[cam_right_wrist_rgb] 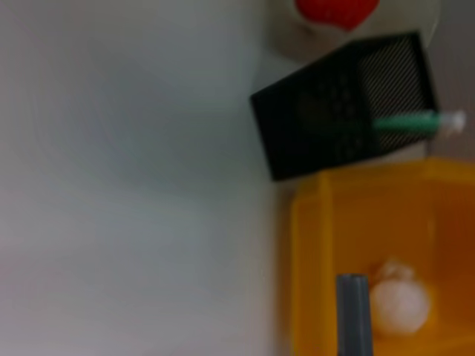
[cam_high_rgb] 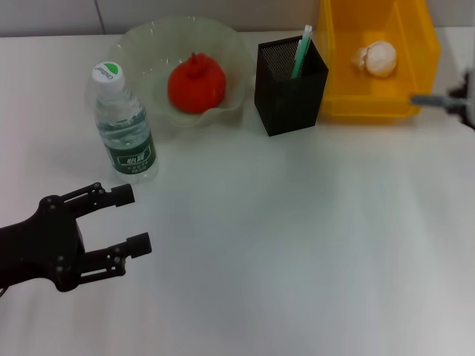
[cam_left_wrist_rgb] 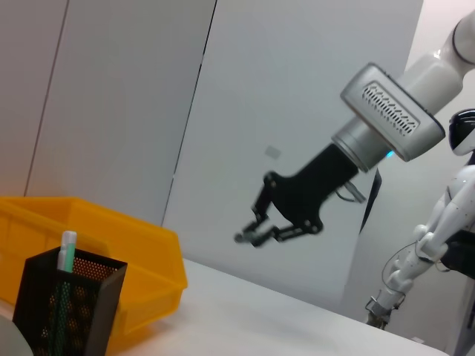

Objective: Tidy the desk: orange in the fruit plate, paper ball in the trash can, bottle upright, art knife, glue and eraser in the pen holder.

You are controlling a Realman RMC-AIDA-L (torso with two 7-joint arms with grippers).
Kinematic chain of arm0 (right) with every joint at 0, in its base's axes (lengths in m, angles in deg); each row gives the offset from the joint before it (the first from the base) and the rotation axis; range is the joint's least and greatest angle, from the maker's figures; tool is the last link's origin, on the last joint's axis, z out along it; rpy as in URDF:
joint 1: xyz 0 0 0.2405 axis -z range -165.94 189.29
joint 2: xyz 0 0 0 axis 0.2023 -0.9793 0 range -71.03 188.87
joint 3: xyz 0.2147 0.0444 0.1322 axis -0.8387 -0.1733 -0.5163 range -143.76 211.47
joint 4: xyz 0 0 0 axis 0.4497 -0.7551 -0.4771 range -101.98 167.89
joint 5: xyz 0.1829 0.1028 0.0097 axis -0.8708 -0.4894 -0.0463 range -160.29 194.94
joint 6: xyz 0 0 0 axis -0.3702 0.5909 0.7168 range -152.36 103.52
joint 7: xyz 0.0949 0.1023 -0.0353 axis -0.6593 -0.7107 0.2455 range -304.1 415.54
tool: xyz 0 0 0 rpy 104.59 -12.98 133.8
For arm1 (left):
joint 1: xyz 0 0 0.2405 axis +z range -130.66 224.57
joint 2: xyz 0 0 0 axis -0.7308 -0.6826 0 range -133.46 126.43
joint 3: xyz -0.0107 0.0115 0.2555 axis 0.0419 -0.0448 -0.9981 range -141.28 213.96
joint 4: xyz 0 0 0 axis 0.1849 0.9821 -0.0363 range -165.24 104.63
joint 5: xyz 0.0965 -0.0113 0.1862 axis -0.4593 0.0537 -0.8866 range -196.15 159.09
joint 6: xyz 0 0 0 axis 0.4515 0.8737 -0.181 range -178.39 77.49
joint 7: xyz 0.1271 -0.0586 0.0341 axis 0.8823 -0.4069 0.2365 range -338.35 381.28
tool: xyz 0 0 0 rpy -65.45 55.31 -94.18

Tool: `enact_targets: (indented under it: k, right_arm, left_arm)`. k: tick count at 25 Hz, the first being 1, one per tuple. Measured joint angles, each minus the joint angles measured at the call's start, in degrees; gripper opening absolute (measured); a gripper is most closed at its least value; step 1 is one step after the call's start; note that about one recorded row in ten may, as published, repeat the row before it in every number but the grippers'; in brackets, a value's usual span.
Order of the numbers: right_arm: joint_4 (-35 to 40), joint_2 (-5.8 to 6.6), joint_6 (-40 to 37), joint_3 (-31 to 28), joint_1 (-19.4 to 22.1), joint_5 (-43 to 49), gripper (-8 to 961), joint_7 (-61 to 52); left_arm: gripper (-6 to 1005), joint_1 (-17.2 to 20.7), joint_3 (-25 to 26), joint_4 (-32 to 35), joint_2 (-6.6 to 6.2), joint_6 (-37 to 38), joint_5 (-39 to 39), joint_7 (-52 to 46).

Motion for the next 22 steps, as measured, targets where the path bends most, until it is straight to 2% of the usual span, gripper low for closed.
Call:
enact_targets:
  k: [2, 4, 6, 7, 11, 12, 14, 16, 17, 18, 19, 20, 21, 22]
  right_arm:
    - [0.2, 0.06, 3.3, 5.7, -1.9, 2.5, 141, 0.8]
    - [0.0, 0.12, 3.5, 6.8, -2.9, 2.6, 141, 1.4]
    - [-0.3, 0.24, 3.7, 8.3, -5.5, 2.6, 141, 3.0]
    - [-0.6, 0.28, 3.6, 8.9, -8.1, 2.7, 141, 4.6]
    - [-1.7, 0.44, 3.4, 9.4, -11.4, 2.7, 140, 7.5]
    - [-3.5, 0.73, 3.4, 9.4, -13.3, 2.8, 140, 9.4]
    - [-4.3, 0.85, 3.4, 9.4, -13.8, 2.8, 140, 10.0]
    - [-6.9, 1.58, 4.0, 9.5, -15.2, 2.9, 140, 11.3]
    - [-9.3, 2.64, 5.3, 9.5, -15.9, 3.0, 139, 12.6]
    - [-9.3, 2.64, 5.3, 9.5, -15.9, 3.0, 139, 12.6]
    - [-10.4, 3.14, 6.2, 9.4, -16.0, 3.0, 139, 13.2]
    - [-13.0, 4.11, 8.6, 9.2, -16.5, 3.0, 139, 14.7]
    - [-13.0, 4.11, 8.6, 9.2, -16.5, 3.0, 139, 14.7]
    - [-15.2, 4.71, 10.9, 9.0, -17.1, 3.0, 139, 16.4]
  left_arm:
    - [802, 0.2, 0.1, -0.3, 0.15, 0.0, 0.0, 0.9]
    - [802, 0.3, 0.1, -0.5, 0.15, 0.0, 0.0, 1.0]
    - [802, 0.5, 0.1, -0.7, 0.14, 0.0, -0.3, 1.1]
    - [802, 0.8, 0.2, -0.7, 0.12, 0.0, -0.6, 1.1]
    - [802, 1.2, 0.2, -0.8, 0.20, 0.0, -0.7, 1.1]
    - [802, 1.5, 0.2, -0.8, 0.60, -0.1, -0.8, 1.1]
    - [802, 1.9, 0.2, -0.8, 0.97, -0.1, -0.8, 1.2]
    - [802, 2.0, 0.2, -0.8, 1.09, -0.1, -0.8, 1.3]
    - [802, 2.4, 0.2, -0.8, 1.66, -0.2, -0.8, 1.7]
    - [802, 2.4, 0.2, -0.8, 1.66, -0.2, -0.8, 1.7]
    - [802, 2.5, 0.2, -0.8, 1.80, -0.3, -0.8, 1.9]
    - [802, 2.7, 0.2, -1.0, 1.99, -0.5, -0.8, 2.1]
    - [802, 2.7, 0.2, -1.0, 1.99, -0.5, -0.8, 2.1]
    - [802, 2.6, 0.2, -2.1, 2.09, -0.8, -0.7, 2.8]
